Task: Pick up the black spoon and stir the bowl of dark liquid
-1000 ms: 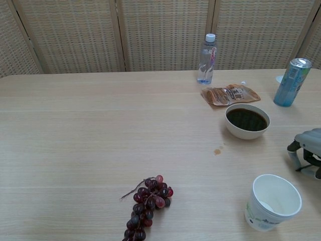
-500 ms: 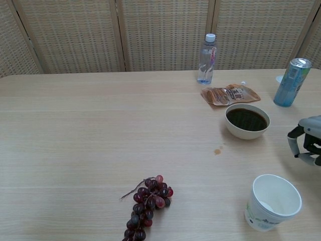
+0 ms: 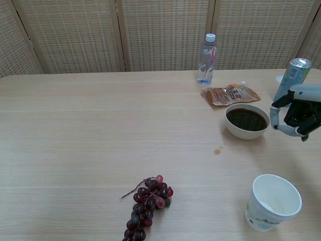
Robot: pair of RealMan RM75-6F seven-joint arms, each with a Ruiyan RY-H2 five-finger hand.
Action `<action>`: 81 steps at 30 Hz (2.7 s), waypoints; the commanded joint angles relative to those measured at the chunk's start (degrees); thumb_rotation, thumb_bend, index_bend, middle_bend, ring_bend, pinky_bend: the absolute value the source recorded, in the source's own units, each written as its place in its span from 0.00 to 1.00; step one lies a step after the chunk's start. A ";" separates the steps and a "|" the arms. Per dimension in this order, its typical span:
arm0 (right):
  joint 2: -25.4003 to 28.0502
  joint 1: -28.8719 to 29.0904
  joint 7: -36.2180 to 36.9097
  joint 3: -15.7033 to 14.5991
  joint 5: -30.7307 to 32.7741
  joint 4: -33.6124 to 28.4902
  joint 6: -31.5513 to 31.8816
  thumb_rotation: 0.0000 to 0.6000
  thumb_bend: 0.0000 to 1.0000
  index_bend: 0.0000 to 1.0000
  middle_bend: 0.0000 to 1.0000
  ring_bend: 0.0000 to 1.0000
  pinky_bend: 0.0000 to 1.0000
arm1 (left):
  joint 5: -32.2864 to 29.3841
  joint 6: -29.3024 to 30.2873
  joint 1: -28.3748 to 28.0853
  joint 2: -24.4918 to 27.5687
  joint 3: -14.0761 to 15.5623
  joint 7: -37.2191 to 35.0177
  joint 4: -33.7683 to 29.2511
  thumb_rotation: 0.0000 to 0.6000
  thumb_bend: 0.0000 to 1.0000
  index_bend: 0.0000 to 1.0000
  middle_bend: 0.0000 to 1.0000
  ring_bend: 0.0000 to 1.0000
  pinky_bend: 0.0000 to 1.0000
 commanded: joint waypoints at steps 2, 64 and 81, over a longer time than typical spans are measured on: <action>1.90 1.93 5.97 2.97 0.73 -2.29 -3.36 1.00 0.91 0.81 0.99 1.00 1.00 | -0.02 0.13 0.10 0.02 0.03 -0.10 0.05 1.00 0.44 0.00 0.00 0.00 0.00; -20.14 17.70 14.47 7.29 10.66 31.66 -15.99 1.00 0.97 0.84 0.99 1.00 1.00 | -2.21 -0.62 1.16 0.23 -0.01 0.46 0.02 1.00 0.44 0.00 0.00 0.00 0.00; -15.80 15.33 14.17 5.68 11.06 27.33 -16.09 1.00 0.98 0.84 0.99 1.00 1.00 | -1.80 -0.76 0.79 0.19 -0.17 0.67 -0.17 1.00 0.44 0.00 0.00 0.00 0.00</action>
